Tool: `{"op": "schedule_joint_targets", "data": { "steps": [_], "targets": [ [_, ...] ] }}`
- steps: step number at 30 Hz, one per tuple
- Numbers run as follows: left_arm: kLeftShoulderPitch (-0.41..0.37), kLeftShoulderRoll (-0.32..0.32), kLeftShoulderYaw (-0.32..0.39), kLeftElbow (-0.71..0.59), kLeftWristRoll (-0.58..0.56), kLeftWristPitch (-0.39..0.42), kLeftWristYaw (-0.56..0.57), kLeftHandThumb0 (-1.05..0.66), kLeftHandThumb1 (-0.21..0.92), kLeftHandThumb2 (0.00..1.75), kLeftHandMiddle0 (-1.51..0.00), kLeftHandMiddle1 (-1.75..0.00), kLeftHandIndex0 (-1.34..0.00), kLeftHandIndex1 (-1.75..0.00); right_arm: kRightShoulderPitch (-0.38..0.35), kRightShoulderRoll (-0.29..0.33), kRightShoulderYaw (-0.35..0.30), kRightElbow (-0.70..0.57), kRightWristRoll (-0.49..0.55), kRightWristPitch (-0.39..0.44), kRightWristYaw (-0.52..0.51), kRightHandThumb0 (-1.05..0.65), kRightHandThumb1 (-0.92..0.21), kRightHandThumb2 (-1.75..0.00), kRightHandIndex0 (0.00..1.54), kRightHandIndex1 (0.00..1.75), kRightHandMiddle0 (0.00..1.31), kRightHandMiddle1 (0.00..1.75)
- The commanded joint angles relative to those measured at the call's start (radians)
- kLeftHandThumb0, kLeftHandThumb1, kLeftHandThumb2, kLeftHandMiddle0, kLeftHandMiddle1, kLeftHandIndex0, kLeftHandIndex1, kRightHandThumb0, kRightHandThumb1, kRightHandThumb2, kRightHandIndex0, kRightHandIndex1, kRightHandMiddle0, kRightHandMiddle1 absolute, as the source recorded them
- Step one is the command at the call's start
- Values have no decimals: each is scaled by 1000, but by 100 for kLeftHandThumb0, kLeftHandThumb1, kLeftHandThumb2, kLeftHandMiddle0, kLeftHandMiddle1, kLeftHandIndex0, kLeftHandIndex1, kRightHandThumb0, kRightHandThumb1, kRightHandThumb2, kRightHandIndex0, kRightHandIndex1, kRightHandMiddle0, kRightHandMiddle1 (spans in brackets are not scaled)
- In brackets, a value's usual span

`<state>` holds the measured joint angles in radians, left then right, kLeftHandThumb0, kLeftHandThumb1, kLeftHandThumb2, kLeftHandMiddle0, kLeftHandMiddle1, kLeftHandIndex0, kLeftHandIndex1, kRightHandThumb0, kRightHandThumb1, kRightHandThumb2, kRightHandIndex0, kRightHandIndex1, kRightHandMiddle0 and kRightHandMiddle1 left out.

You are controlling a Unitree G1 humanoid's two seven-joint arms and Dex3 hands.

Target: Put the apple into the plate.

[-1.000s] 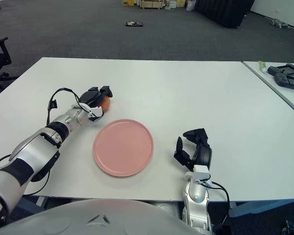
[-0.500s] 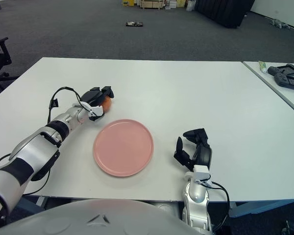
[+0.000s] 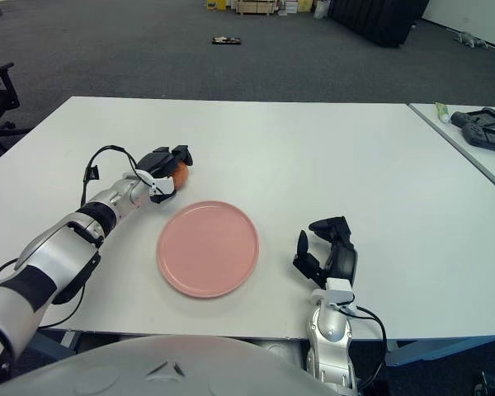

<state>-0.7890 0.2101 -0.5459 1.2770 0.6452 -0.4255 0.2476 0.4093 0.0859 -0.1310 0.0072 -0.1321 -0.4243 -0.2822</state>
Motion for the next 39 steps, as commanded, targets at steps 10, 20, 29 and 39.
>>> {"op": "schedule_joint_targets", "data": {
  "steps": [10, 20, 29, 39],
  "targets": [
    [28, 64, 43, -151, -21, -93, -6, 0, 8, 154, -85, -160, -56, -175, -19, -6, -10, 10, 7, 16, 0, -40, -59, -98, 62, 160, 40, 175],
    [114, 122, 76, -354, -26, -171, -13, 0, 9, 153, -84, -159, -55, -175, -22, -4, -9, 10, -1, 17, -7, -40, -60, -97, 62, 159, 40, 175],
    [243, 175, 108, -643, -30, -217, -44, 0, 9, 153, -85, -159, -56, -175, -22, -7, -10, 10, 4, 23, -1, -40, -60, -97, 62, 159, 40, 175],
    [399, 197, 111, -933, -36, -262, -135, 0, 7, 156, -85, -160, -56, -175, -27, -7, -11, 11, -10, 23, -9, -40, -60, -96, 64, 160, 39, 175]
  ]
}}
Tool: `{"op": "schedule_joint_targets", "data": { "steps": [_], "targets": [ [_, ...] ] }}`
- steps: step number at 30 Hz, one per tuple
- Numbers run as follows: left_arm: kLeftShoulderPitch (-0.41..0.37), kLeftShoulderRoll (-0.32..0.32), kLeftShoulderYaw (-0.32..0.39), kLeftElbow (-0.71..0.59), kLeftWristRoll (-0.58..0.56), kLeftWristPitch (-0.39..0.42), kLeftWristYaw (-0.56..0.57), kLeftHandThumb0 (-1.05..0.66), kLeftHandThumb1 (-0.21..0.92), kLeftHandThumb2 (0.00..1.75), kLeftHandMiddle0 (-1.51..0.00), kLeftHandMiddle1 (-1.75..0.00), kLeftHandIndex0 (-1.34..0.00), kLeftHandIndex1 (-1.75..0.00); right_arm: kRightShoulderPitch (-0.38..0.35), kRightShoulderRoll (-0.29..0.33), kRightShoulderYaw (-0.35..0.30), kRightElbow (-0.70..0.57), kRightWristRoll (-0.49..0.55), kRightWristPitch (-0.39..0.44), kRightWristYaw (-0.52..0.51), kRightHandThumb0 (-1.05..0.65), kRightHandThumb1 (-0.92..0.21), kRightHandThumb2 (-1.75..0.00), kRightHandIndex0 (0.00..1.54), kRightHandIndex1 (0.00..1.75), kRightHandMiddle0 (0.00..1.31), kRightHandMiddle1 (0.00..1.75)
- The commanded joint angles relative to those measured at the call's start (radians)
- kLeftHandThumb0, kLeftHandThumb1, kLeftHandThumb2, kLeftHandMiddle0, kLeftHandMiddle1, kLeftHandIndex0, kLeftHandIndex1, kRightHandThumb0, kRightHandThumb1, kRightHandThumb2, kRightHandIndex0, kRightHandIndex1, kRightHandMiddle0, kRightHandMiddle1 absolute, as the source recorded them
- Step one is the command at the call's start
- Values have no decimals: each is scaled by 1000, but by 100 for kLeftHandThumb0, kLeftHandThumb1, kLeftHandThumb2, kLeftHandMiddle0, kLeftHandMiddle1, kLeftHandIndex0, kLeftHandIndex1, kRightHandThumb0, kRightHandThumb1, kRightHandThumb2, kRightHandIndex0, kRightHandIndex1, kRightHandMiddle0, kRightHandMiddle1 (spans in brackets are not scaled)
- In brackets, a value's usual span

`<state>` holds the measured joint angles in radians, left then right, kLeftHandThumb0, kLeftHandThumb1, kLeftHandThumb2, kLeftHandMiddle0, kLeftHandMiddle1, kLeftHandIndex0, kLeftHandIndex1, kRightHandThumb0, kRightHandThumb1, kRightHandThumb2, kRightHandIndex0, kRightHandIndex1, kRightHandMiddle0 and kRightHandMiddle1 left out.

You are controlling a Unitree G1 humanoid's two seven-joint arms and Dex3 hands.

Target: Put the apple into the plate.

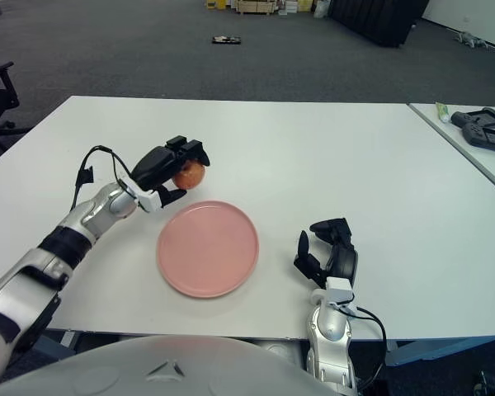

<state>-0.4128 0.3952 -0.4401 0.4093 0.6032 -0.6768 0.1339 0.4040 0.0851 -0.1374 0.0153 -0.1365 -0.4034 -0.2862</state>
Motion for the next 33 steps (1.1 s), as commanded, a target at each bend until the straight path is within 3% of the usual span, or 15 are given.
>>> {"op": "schedule_joint_targets", "data": {
  "steps": [1, 17, 27, 33],
  "targets": [
    [35, 13, 3, -84, 12, -14, -26, 0, 7, 156, -85, -161, -57, -175, -22, -6, -4, 2, -4, 3, -5, -40, -60, -96, 64, 159, 39, 175],
    [147, 89, -57, -352, 16, -137, -284, 0, 8, 159, -81, -170, -55, -175, -27, -4, -7, 4, 26, -1, 16, -40, -61, -96, 62, 158, 39, 175],
    [116, 84, -131, -260, 96, -194, -357, 0, 9, 157, -81, -170, -54, -175, -32, -6, -5, 10, 25, -9, 20, -40, -61, -95, 62, 158, 39, 175],
    [84, 65, -151, -200, 210, -259, -270, 0, 7, 160, -81, -172, -55, -175, -33, -5, -8, 13, 37, -16, 28, -40, -60, -96, 62, 157, 39, 175]
  ]
}}
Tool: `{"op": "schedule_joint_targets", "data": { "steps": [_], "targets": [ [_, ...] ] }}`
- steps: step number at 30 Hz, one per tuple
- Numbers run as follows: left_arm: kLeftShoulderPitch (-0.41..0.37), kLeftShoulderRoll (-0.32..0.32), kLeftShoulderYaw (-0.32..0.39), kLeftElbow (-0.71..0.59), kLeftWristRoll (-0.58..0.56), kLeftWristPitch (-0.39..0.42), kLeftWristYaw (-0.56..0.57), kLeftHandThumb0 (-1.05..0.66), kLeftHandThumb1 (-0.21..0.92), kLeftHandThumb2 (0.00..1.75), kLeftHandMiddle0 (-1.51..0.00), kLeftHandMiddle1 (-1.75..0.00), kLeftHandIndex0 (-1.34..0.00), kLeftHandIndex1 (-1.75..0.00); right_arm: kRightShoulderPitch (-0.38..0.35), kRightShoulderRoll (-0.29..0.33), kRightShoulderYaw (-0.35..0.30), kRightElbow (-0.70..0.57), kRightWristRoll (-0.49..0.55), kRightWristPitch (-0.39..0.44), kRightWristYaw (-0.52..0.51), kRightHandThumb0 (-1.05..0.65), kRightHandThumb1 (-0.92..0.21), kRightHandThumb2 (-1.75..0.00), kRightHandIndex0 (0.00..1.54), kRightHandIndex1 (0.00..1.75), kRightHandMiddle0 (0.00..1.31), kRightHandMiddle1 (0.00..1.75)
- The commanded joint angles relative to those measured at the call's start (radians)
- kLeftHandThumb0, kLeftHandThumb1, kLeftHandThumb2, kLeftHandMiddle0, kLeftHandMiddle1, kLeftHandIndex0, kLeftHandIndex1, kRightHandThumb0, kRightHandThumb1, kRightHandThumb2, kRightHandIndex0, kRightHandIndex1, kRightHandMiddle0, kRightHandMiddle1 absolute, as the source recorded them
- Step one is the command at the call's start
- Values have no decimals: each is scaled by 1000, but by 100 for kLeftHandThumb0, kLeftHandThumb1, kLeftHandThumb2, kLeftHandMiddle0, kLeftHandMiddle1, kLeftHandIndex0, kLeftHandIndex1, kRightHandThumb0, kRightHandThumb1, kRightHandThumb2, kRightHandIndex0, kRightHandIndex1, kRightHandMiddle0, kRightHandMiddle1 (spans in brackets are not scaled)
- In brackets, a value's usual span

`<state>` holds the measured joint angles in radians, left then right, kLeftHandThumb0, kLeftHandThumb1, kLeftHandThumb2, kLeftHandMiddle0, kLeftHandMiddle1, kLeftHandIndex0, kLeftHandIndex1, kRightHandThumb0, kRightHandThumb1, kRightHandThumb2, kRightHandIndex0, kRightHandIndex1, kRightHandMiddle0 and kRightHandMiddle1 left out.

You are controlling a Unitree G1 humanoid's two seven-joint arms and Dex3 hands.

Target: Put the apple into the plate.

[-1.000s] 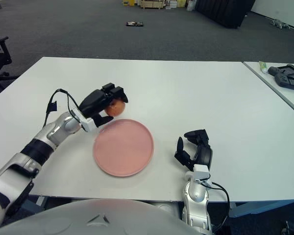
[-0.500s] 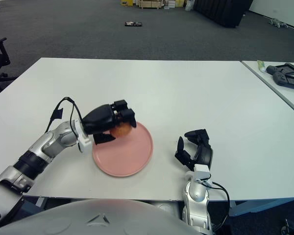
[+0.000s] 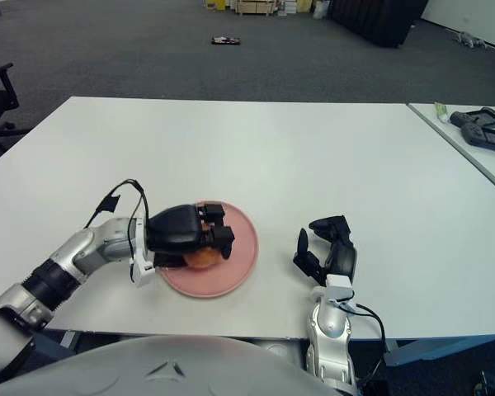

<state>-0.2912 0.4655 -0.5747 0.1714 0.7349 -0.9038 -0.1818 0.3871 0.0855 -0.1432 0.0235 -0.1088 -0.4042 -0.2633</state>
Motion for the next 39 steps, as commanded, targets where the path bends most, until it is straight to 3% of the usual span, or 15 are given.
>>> {"op": "schedule_joint_targets", "data": {
  "steps": [1, 7, 14, 18, 24, 25, 26, 27, 30, 36, 39],
  "targets": [
    [-43, -7, -19, 46, 98, -42, 63, 0, 3, 165, -84, -173, -59, -174, -16, -5, -3, 5, 11, -16, 6, -40, -60, -96, 62, 156, 39, 175],
    [-44, -30, -60, 153, 230, -55, 214, 0, -6, 174, -90, -174, -67, -171, -16, -6, -3, 4, 6, -22, 7, -40, -60, -96, 62, 156, 39, 175],
    [-64, -37, -67, 206, 194, -61, 242, -1, -5, 170, -90, -175, -70, -163, -14, -8, -1, 2, -1, -24, 7, -40, -60, -97, 62, 156, 40, 175],
    [-72, -47, -77, 257, 161, -77, 242, -1, 11, 151, -78, -175, -62, -157, -13, -7, -2, 3, -3, -27, 5, -40, -60, -97, 62, 156, 40, 175],
    [-92, -52, -92, 287, 90, -98, 189, -1, 35, 125, -60, -175, -41, -164, -12, -6, -1, 4, -3, -33, 6, -40, -60, -97, 62, 156, 40, 175],
    [-94, -51, -93, 288, 83, -99, 181, -8, 46, 113, -50, -171, -37, -167, -12, -5, 0, 3, -2, -33, 6, -40, -60, -97, 62, 157, 40, 175],
    [-94, -49, -96, 287, 76, -97, 168, -18, 61, 92, -37, -167, -31, -170, -12, -5, 0, 2, -2, -33, 6, -40, -60, -97, 62, 157, 40, 175],
    [-96, -45, -98, 282, 74, -95, 154, -29, 67, 87, -30, -158, -25, -165, -11, -5, 0, 2, -3, -31, 6, -40, -60, -97, 62, 157, 40, 175],
    [-102, -28, -102, 252, 74, -91, 111, -64, 86, 76, -8, -100, -6, -117, -11, -4, 2, 0, -7, -29, 4, -40, -60, -97, 62, 157, 40, 175],
    [-131, -10, -118, 214, 30, -84, -5, -85, 91, 86, -1, -39, -1, -63, -12, -4, 3, 1, -13, -29, 1, -40, -60, -97, 62, 157, 40, 175],
    [-142, -6, -127, 213, -9, -85, -60, -91, 92, 92, 0, -18, 0, -41, -12, -3, 2, 1, -12, -27, 0, -40, -60, -97, 61, 157, 40, 175]
  ]
}}
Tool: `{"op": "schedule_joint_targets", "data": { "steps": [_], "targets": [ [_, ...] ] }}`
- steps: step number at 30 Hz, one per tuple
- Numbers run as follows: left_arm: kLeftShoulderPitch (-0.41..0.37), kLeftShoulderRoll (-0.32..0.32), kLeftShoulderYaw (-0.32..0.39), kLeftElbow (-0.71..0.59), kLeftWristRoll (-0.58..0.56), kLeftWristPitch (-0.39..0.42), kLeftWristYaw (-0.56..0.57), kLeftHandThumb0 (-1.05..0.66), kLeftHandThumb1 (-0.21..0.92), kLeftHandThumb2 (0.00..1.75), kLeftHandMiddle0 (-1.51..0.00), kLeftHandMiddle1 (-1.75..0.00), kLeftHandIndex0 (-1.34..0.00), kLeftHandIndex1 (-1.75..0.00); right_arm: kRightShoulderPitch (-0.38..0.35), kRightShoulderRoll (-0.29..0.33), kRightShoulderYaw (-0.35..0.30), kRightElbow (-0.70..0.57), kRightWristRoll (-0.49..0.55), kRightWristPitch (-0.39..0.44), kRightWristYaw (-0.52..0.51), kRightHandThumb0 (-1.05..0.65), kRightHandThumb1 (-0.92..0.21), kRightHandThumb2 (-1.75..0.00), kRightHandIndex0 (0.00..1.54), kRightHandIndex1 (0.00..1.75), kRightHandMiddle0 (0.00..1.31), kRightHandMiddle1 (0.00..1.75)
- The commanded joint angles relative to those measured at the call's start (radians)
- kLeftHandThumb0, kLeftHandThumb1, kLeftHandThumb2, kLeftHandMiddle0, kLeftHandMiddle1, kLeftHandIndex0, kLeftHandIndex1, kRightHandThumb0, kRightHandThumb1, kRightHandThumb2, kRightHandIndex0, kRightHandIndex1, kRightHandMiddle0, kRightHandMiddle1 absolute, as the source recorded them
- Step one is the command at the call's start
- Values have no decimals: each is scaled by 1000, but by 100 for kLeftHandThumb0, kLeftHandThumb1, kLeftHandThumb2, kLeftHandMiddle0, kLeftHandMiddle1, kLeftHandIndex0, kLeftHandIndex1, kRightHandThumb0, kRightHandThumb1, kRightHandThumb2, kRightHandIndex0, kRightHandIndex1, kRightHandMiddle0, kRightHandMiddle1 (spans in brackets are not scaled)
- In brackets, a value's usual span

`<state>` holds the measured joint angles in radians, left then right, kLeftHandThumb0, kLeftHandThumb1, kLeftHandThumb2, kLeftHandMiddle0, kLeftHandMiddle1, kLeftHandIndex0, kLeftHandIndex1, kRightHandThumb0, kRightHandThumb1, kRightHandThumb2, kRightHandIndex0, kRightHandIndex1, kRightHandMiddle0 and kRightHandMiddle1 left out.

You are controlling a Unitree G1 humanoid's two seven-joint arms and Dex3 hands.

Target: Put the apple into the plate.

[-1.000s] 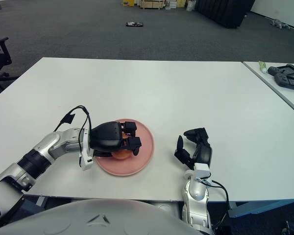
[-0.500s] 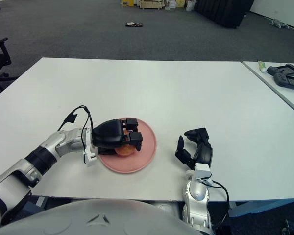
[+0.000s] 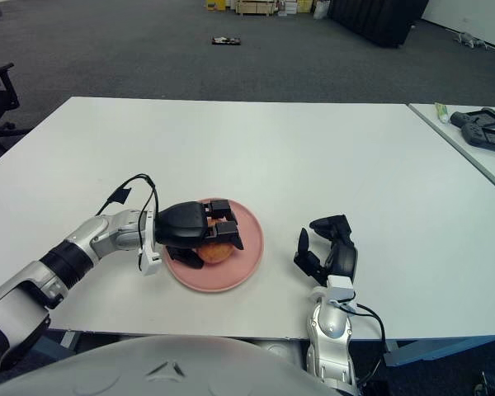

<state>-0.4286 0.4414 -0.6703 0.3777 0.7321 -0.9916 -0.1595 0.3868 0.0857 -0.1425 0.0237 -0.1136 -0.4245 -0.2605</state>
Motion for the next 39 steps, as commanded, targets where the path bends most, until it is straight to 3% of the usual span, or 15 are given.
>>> {"op": "schedule_joint_targets", "data": {
  "steps": [1, 7, 16, 23, 28, 39],
  "targets": [
    [-7, 18, -33, 6, -18, 3, -98, -94, 92, 94, 0, -12, 0, -33, -12, -3, 2, 0, -7, -6, -3, -40, -60, -97, 61, 157, 40, 175],
    [-16, 20, -32, 0, -55, -3, -151, -101, 92, 97, 0, -1, 0, -13, -12, 0, 1, -1, -7, 2, -7, -40, -60, -97, 60, 155, 40, 175],
    [-27, 29, -11, -45, -111, -9, -209, -105, 92, 96, 0, 0, 0, -2, -10, 2, 4, -8, -20, 14, -20, -40, -59, -98, 61, 154, 40, 175],
    [-12, 39, 25, -94, -166, 4, -234, -105, 92, 94, 0, 0, 0, -2, -10, 1, 6, -10, -50, 23, -41, -40, -59, -97, 62, 153, 40, 175],
    [31, 38, 101, -132, -242, 12, -188, -105, 92, 92, 0, 0, 0, -10, -11, -2, 5, -5, -54, 31, -47, -40, -60, -96, 62, 155, 39, 175],
    [140, 30, 235, -220, -427, 120, -190, -105, 92, 88, 0, 0, 0, -26, -17, -2, 5, 15, -34, 10, -45, -39, -62, -93, 62, 158, 38, 175]
  ]
}}
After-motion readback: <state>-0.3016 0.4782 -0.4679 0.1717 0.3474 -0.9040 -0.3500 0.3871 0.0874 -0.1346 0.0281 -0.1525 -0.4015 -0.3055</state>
